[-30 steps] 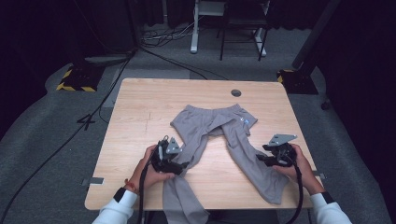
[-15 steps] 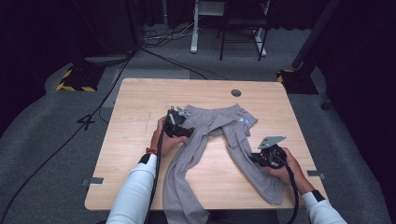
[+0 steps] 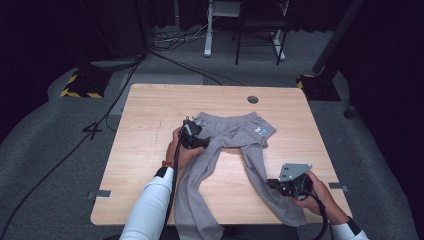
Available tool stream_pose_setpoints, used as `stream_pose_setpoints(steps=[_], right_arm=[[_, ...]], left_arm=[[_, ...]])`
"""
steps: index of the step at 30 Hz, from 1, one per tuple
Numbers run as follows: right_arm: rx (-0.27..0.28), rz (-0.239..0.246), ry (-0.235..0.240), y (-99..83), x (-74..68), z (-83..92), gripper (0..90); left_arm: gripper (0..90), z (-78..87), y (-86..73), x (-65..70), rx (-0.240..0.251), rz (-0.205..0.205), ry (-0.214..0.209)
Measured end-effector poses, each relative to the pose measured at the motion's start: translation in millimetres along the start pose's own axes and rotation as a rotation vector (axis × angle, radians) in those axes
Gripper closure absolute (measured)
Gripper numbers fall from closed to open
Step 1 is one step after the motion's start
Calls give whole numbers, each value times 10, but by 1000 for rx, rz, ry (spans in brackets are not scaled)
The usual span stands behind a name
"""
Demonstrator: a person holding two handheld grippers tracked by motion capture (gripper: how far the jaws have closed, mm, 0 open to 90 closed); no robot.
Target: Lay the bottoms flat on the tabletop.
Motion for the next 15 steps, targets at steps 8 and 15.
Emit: stream_pose_setpoints(steps=[8,15], right_arm=[[-60,132,134,101,-606,-289,786],[-29,115,155,186,-653,-315,541]], left_arm=[[321,-23,38,-93,-18,56,81],[282,152,51,6,28,7,12]])
Point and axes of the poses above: each handheld gripper's, and its own axes: z roughly backward along the jaws, y roughly out of its top, x roughly to its right, the point moved 7 cm from there along -z, roughly forward along the jaws, and after that the axes turned 1 degree about -z, right-handed, at the moved point
